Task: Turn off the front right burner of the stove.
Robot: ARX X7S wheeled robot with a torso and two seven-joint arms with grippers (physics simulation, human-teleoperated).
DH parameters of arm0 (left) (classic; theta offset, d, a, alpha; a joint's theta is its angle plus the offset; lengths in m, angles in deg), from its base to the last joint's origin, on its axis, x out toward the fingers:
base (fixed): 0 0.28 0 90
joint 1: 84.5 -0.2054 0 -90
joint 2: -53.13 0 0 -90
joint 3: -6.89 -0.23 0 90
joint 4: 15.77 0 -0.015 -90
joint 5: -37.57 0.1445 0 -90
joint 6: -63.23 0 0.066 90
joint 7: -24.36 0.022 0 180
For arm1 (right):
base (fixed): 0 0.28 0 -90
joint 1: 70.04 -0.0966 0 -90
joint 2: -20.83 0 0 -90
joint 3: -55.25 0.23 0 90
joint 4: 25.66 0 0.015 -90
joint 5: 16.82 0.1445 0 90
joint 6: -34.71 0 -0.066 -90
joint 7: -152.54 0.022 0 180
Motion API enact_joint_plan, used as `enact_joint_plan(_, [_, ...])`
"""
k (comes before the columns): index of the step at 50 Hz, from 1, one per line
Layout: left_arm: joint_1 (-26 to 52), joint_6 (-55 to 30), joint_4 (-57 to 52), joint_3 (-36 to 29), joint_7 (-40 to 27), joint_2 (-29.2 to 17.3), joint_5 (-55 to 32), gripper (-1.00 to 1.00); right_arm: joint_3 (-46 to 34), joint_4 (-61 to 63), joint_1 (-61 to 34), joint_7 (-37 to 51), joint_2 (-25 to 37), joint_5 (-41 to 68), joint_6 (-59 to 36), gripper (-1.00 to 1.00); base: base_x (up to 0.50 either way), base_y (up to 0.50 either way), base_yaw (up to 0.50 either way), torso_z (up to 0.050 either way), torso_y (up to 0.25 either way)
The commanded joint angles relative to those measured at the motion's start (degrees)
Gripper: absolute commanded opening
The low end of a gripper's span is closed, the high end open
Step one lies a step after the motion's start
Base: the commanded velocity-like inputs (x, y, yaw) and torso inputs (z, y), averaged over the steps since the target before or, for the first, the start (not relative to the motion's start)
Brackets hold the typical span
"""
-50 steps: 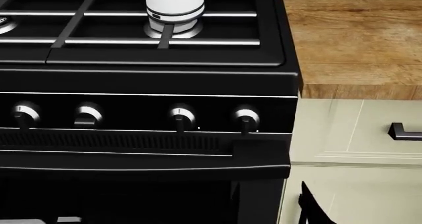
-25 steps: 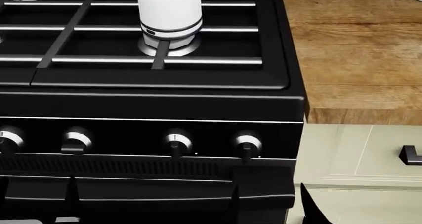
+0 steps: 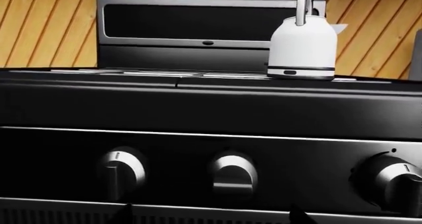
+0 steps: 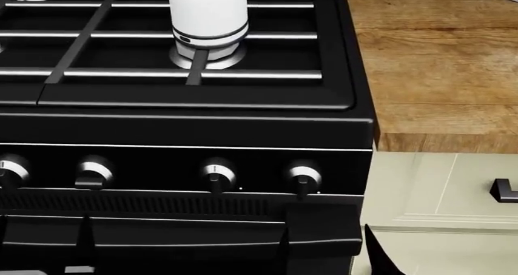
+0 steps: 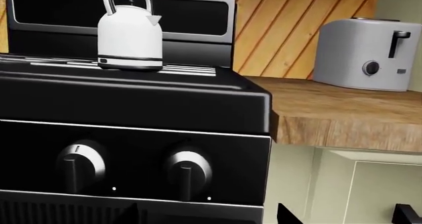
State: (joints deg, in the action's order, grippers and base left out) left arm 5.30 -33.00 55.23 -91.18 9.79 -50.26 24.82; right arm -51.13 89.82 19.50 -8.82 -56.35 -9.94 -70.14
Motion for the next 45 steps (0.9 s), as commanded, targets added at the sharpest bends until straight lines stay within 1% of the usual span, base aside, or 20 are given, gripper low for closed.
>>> enact_joint_plan(1, [-0.6, -0.5, -1.7, -0.2, -0.7, -0.7, -0.7, 1.00, -0.2, 1.2, 0.1, 0.4, 0.3, 0.6, -0.5, 1.00, 0.00, 0.00, 0.00, 0.000, 0.000])
enact_joint_plan(6, [-1.8, -4.6, -10.8, 1.1, -2.1, -2.4, -2.7, 1.00, -0.4, 0.7, 0.2, 0.5, 0.5, 0.6, 0.1, 1.00, 0.00, 0.00, 0.00, 0.000, 0.000])
enact_joint_plan(7, [-2.7, -6.0, -13.3, 2.6, -3.1, -3.1, -3.6, 1.00, -0.2, 0.9, 0.3, 0.5, 0.6, 0.8, 0.1, 1.00, 0.00, 0.00, 0.00, 0.000, 0.000])
enact_joint_plan(10, [-4.4, -7.1, -15.4, 5.4, -4.5, -4.3, -4.4, 1.00, -0.3, 0.4, 0.2, 0.6, 0.5, 0.8, 0.3, 1.00, 0.00, 0.00, 0.00, 0.000, 0.000])
enact_joint_plan(14, [-5.5, -8.0, -16.8, 6.2, -5.0, -4.8, -5.0, 1.00, -0.5, 0.5, 0.2, 0.7, 0.6, 1.0, 0.3, 1.00, 0.00, 0.00, 0.00, 0.000, 0.000])
enact_joint_plan(21, [-5.2, -9.6, -19.1, 6.7, -5.6, -5.4, -6.0, 1.00, -0.4, 2.3, 0.1, 1.2, 1.0, 1.2, -0.7, 1.00, 0.00, 0.00, 0.00, 0.000, 0.000])
enact_joint_plan(35, [-4.9, -10.2, -20.9, 6.9, -5.8, -6.1, -7.0, 1.00, 0.4, 17.2, -0.7, 3.1, 2.8, 2.1, -7.5, 1.00, 0.00, 0.00, 0.00, 0.000, 0.000])
enact_joint_plan(45, [-4.5, -10.4, -21.9, 6.8, -6.0, -6.4, -7.3, 1.00, 0.7, 19.3, -1.6, 3.6, 3.2, 2.8, -8.9, 1.00, 0.00, 0.00, 0.00, 0.000, 0.000])
